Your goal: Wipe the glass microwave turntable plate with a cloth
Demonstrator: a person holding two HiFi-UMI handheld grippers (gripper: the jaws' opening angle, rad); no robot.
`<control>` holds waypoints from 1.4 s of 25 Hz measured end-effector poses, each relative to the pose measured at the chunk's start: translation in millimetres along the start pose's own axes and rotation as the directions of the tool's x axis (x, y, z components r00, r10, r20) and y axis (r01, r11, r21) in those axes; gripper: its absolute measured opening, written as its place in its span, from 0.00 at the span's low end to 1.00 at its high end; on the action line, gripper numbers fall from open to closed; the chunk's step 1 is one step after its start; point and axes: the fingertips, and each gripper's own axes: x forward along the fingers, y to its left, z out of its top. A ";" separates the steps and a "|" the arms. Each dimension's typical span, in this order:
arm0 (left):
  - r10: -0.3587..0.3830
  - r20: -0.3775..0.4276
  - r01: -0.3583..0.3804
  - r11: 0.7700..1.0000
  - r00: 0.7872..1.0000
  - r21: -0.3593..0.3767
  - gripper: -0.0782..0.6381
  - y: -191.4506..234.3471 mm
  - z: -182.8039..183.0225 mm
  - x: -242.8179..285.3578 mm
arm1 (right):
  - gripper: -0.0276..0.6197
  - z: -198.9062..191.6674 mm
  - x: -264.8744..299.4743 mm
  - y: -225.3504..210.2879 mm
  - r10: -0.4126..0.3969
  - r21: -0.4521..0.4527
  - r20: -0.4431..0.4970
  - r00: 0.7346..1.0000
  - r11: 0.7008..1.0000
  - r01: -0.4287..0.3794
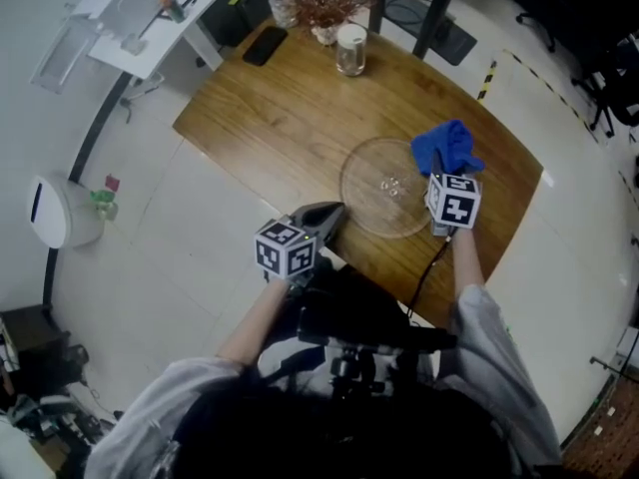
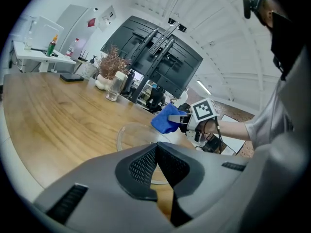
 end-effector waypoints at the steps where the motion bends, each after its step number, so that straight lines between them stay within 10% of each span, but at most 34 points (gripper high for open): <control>1: 0.001 -0.001 -0.001 1.000 1.000 -0.001 0.11 -0.3 -2.0 -1.0 | 0.16 -6.5 4.3 -3.6 -0.025 -0.025 -0.026 0.999 0.999 0.024; 23: -0.060 -0.015 0.060 0.998 0.998 0.025 0.11 -11.5 -7.6 3.7 | 0.16 -133.5 -143.9 91.1 0.138 0.168 -0.076 0.988 0.978 -0.124; 35: -0.030 -0.002 0.030 0.999 1.000 0.022 0.11 -4.7 -10.9 -20.4 | 0.16 -59.3 -96.1 2.6 -0.045 0.154 0.055 0.997 0.987 0.036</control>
